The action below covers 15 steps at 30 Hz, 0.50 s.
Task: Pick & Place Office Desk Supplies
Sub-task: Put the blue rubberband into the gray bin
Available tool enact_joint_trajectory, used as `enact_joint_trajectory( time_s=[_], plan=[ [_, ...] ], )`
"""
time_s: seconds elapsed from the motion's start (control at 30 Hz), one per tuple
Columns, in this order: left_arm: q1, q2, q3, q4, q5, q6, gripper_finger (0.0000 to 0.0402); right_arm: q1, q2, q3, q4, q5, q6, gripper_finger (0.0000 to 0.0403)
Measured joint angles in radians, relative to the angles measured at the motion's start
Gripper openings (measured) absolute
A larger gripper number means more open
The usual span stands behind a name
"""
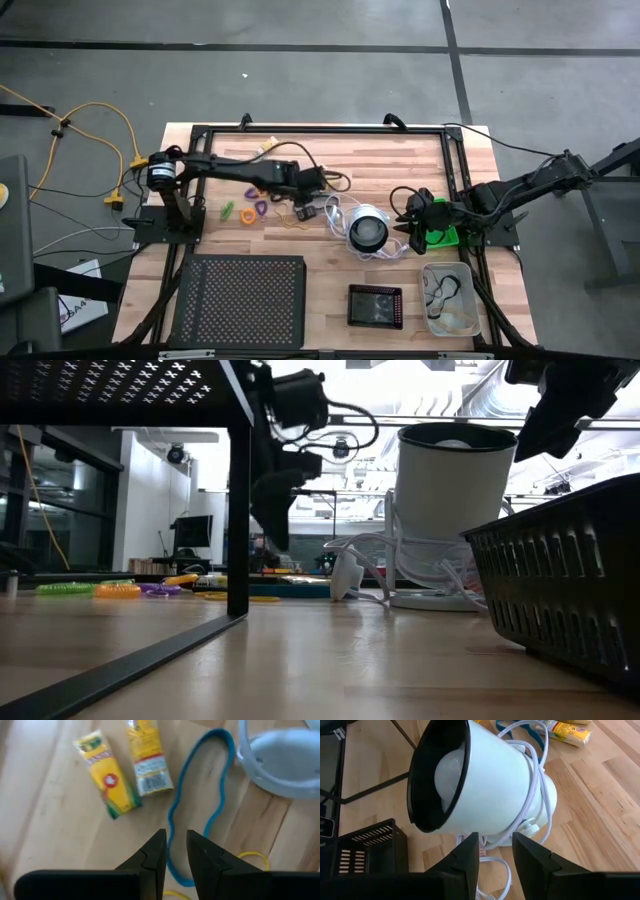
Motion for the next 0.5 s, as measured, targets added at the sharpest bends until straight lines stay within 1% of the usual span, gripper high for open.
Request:
enact_joint_trajectory(
  time_s=[0.17,0.33,0.5],
  plan=[
    [-0.021,-0.002,-0.072,0.074,0.03,0.032,0.007,0.0,0.0,0.0,0.0,0.0,0.0,0.0105],
    [-0.027,-0.002,-0.091,0.084,0.062,0.045,0.007,0.0,0.0,0.0,0.001,0.0,0.0,0.0105],
    [-0.036,-0.002,-0.108,0.093,0.067,0.036,0.007,0.0,0.0,0.0,0.001,0.0,0.0,0.0105]
  ],
)
